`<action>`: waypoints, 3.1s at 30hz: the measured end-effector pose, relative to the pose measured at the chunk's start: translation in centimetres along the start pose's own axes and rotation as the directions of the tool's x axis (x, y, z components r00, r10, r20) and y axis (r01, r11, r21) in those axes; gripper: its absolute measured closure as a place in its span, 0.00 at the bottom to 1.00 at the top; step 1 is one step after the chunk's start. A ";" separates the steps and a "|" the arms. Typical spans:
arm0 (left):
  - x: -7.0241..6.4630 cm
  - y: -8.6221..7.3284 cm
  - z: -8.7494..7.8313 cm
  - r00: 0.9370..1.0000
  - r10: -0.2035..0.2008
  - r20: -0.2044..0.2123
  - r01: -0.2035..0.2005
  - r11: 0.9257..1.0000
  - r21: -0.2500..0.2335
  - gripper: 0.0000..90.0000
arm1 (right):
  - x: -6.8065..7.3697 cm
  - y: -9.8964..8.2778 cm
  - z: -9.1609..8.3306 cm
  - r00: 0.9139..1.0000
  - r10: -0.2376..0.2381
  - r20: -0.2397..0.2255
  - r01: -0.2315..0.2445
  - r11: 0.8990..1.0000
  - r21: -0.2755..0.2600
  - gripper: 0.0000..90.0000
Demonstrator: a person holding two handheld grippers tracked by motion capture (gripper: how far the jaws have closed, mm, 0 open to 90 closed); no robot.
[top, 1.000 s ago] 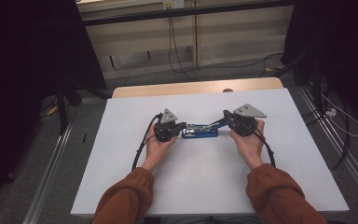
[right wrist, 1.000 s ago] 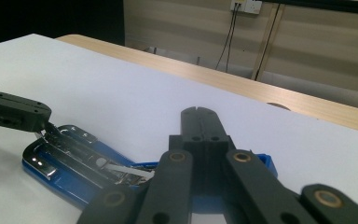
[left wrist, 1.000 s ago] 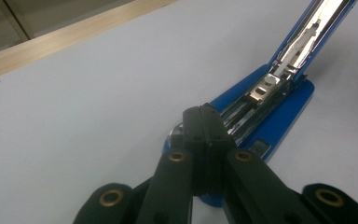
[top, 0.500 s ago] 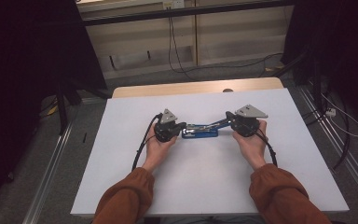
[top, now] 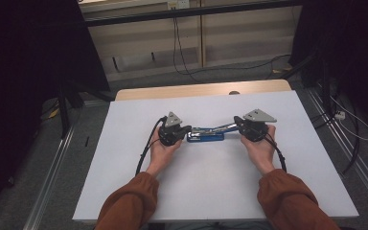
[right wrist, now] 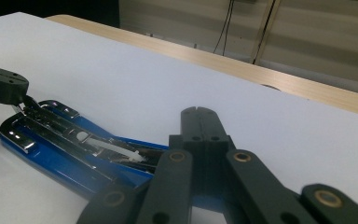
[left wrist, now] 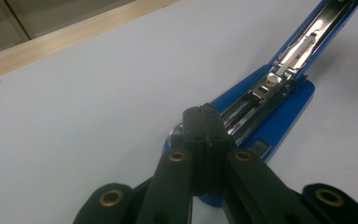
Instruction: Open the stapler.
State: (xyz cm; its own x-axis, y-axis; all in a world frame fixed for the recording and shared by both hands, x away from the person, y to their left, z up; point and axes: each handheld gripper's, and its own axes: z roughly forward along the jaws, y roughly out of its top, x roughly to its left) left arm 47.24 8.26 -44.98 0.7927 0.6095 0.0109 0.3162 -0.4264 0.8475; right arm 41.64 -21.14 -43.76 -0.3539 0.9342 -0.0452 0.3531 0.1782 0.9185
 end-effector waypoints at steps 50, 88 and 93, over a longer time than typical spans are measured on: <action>-0.2 0.3 -0.1 1.000 0.007 -0.011 -0.007 1.000 0.003 1.00 | -1.7 -1.4 -0.1 1.000 0.020 -0.013 -0.019 0.998 0.058 1.00; -0.7 0.8 -0.7 0.995 -0.060 -0.084 0.058 0.998 -0.030 0.26 | -2.3 -0.8 -0.7 0.997 0.057 -0.055 -0.056 0.998 0.030 0.56; -0.6 0.6 -0.8 0.993 -0.077 -0.091 0.077 0.997 -0.014 0.15 | -2.4 -0.8 -0.9 0.993 0.057 -0.102 -0.056 0.998 0.017 0.27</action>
State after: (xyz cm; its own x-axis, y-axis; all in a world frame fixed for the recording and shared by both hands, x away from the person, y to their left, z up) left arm 46.52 8.14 -44.06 0.7154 0.6987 -0.0068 0.3686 -0.3692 0.8531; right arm 41.38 -23.80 -44.01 -0.4201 0.9062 0.0476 0.3865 0.1312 0.9129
